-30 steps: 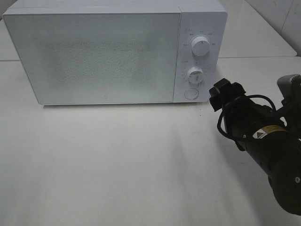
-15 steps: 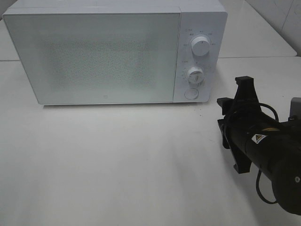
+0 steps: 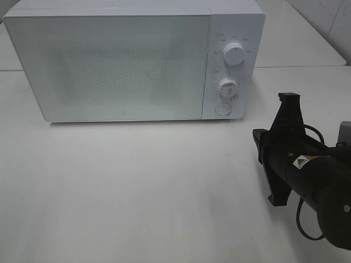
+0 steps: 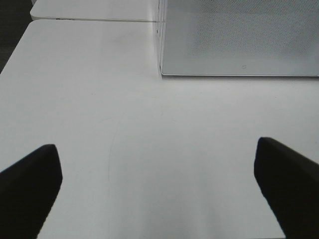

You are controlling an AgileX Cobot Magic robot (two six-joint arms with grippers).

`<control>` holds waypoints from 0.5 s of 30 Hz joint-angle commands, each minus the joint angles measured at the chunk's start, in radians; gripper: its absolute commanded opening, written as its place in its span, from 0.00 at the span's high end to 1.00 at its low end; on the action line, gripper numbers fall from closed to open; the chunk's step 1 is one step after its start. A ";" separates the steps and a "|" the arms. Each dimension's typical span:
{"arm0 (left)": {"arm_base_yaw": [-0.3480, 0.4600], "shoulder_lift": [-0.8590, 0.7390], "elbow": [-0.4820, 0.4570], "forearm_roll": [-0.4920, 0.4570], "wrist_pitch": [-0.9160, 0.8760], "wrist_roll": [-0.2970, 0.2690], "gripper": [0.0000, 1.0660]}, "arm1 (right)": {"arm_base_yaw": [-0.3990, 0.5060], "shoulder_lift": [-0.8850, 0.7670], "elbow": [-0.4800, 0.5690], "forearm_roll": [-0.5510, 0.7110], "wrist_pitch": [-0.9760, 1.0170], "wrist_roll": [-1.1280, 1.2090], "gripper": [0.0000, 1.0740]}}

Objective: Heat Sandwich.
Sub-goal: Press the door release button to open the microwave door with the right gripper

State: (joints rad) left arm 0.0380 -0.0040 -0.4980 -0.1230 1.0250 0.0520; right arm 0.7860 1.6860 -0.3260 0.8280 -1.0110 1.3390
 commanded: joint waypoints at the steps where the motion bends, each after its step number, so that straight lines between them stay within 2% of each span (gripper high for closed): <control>1: -0.006 -0.027 0.004 -0.009 0.001 -0.007 0.03 | -0.004 0.002 -0.007 -0.006 0.012 0.002 1.00; 9: -0.006 -0.027 0.004 -0.009 0.001 -0.007 0.03 | -0.054 0.052 -0.072 -0.043 0.056 -0.001 1.00; 15: -0.006 -0.027 0.004 -0.009 0.001 -0.007 0.03 | -0.054 0.144 -0.146 -0.042 0.053 0.017 1.00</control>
State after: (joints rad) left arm 0.0380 -0.0040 -0.4980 -0.1230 1.0250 0.0520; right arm 0.7380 1.8150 -0.4500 0.7990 -0.9620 1.3460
